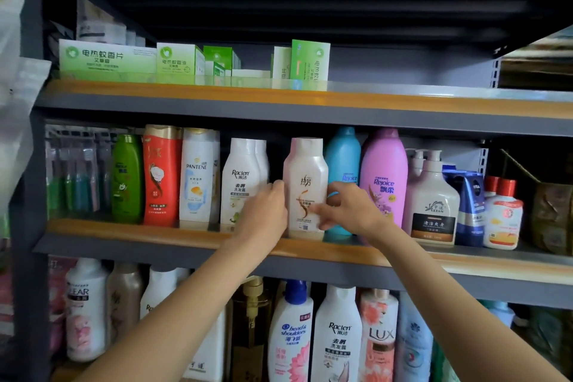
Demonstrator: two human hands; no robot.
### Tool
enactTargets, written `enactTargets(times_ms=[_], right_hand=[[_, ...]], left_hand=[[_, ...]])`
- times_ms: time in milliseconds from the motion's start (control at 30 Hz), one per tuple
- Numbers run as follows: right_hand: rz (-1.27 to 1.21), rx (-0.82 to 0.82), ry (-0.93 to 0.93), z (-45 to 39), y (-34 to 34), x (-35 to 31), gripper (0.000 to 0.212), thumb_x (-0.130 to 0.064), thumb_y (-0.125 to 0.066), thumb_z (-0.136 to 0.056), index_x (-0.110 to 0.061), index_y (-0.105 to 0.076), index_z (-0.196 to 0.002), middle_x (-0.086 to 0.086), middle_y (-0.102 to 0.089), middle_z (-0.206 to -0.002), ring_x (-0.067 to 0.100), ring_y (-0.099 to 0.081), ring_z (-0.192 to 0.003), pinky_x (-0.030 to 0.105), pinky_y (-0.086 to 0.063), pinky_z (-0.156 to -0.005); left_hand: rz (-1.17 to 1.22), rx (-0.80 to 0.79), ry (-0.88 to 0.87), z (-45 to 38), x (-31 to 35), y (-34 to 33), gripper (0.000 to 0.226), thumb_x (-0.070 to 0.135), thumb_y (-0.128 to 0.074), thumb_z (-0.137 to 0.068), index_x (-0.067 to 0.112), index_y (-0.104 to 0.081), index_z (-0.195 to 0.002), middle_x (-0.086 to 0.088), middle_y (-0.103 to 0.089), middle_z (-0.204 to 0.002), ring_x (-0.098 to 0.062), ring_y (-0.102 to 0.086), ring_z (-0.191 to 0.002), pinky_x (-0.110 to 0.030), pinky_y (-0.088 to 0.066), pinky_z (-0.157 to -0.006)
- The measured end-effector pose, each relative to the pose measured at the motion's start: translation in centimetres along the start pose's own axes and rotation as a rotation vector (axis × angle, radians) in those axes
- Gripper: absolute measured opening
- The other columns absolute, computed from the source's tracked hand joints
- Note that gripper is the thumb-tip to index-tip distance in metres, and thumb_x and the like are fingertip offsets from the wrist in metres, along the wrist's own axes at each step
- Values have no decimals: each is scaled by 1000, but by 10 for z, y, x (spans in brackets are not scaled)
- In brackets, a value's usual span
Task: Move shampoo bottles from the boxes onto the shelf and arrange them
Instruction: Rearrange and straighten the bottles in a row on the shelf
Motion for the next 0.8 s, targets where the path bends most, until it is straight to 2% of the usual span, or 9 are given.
enactTargets(times_ms=[67, 167, 233, 333, 500, 567, 633, 700, 800], right_hand=[[-105, -70, -4, -5, -8, -4, 25, -7, -64, -86, 10, -53, -101, 21, -69, -82, 17, -62, -52, 34, -56, -66], [-188, -159, 29, -13, -21, -12, 5, -1, -59, -88, 0, -54, -90, 3, -65, -60, 8, -60, -43, 21, -54, -52], [-201, -191, 47, -17, -31, -20, 5, -1, -56, -90, -6, -54, -91, 3, -61, -65, 2, -57, -41, 13, -51, -48], [-208, -214, 62, -22, -43, -28, 5, -3, -54, -92, -7, -55, -95, 6, -59, -72, 1, -58, -42, 12, -50, -48], [-145, -217, 50, -27, -50, -34, 30, -8, -54, -93, 11, -50, -116, 29, -63, -96, 11, -58, -57, 16, -51, -53], [-146, -208, 45, -26, -51, -35, 31, -8, -54, -93, 9, -50, -118, 25, -63, -93, 12, -57, -58, 17, -51, -53], [-161, -209, 31, -25, -51, -34, 31, -8, -58, -91, 6, -51, -117, 12, -64, -83, 8, -58, -53, 18, -52, -53], [-164, -217, 20, -25, -52, -33, 33, -7, -62, -87, 2, -51, -116, 3, -61, -82, 9, -58, -54, 23, -53, -59], [-155, -202, 14, -24, -53, -33, 33, -4, -65, -84, 1, -51, -115, 4, -60, -87, 14, -56, -58, 34, -54, -70]], left_hand=[[75, 169, -37, 11, -16, 17, 28, 12, -46, -94, 10, -51, -122, -3, -58, -114, -16, -59, -97, -29, -50, -83], [159, 243, 85, 13, -51, 33, 27, 15, -52, -92, 9, -52, -118, -3, -53, -116, -13, -58, -93, -22, -44, -78], [118, 135, 195, 12, -68, 33, 33, 20, -52, -92, 8, -48, -123, -6, -51, -122, -19, -58, -99, -29, -46, -83], [77, -38, 271, 13, -82, 28, 39, 20, -51, -94, 5, -43, -129, -10, -57, -124, -25, -56, -111, -38, -45, -94], [99, -186, 261, 2, -86, 31, 27, 20, -57, -91, 5, -56, -114, -9, -65, -112, -24, -61, -102, -39, -49, -89], [136, -262, 264, -4, -86, 31, 27, 19, -60, -89, 7, -55, -113, -8, -64, -114, -24, -62, -99, -38, -50, -89], [225, -309, 293, -9, -86, 30, 23, 15, -61, -88, 8, -52, -107, -7, -63, -110, -23, -65, -85, -37, -54, -79], [322, -341, 326, -12, -85, 31, 19, 10, -61, -88, 10, -46, -100, -5, -58, -100, -17, -62, -67, -28, -53, -62], [392, -394, 348, -16, -86, 31, 21, 8, -59, -89, 13, -42, -100, -3, -54, -96, -11, -59, -62, -21, -49, -54]])
Point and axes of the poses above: each hand's wrist, its own z-axis away from the middle knuckle, its own y-axis out of the back of the hand, x = y × z, the point moved 1 cm from there along -z, towards the middle knuckle
